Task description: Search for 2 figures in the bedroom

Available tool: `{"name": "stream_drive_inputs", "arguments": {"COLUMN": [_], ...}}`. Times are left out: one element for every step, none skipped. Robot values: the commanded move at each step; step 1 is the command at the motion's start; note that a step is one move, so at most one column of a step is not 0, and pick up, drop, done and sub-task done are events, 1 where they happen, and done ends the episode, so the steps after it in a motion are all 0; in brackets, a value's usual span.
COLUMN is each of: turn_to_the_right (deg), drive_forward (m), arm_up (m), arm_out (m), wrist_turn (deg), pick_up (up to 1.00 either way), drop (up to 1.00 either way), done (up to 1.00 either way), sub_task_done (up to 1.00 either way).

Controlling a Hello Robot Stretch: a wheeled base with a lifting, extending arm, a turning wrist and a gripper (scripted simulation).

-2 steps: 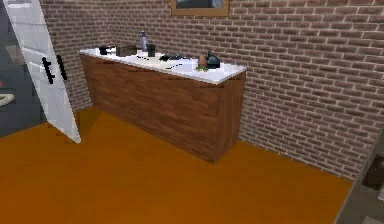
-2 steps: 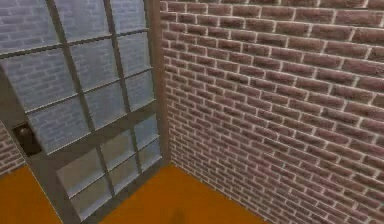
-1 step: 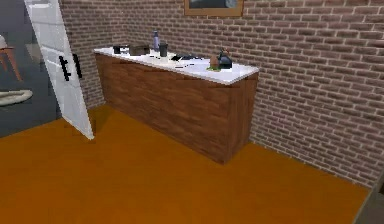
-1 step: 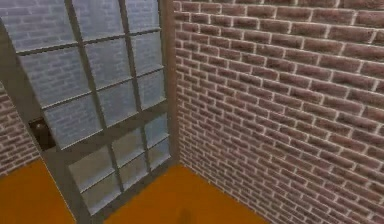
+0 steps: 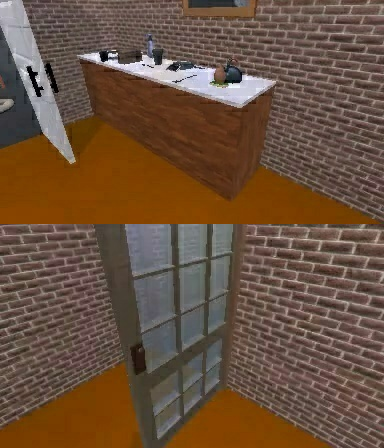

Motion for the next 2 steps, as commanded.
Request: {"name": "stream_drive_inputs", "arguments": {"turn_to_the_right": [-45.0,-6.0], "drive_forward": [0.0,0.0], "arm_up": [0.0,0.0], "arm_out": [0.0,0.0], "wrist_turn": [0.0,0.0], "pick_up": [0.0,0.0], "drop": [0.0,0.0], "done": [0.0,0.0], "sub_task_done": [0.0,0.0]}}
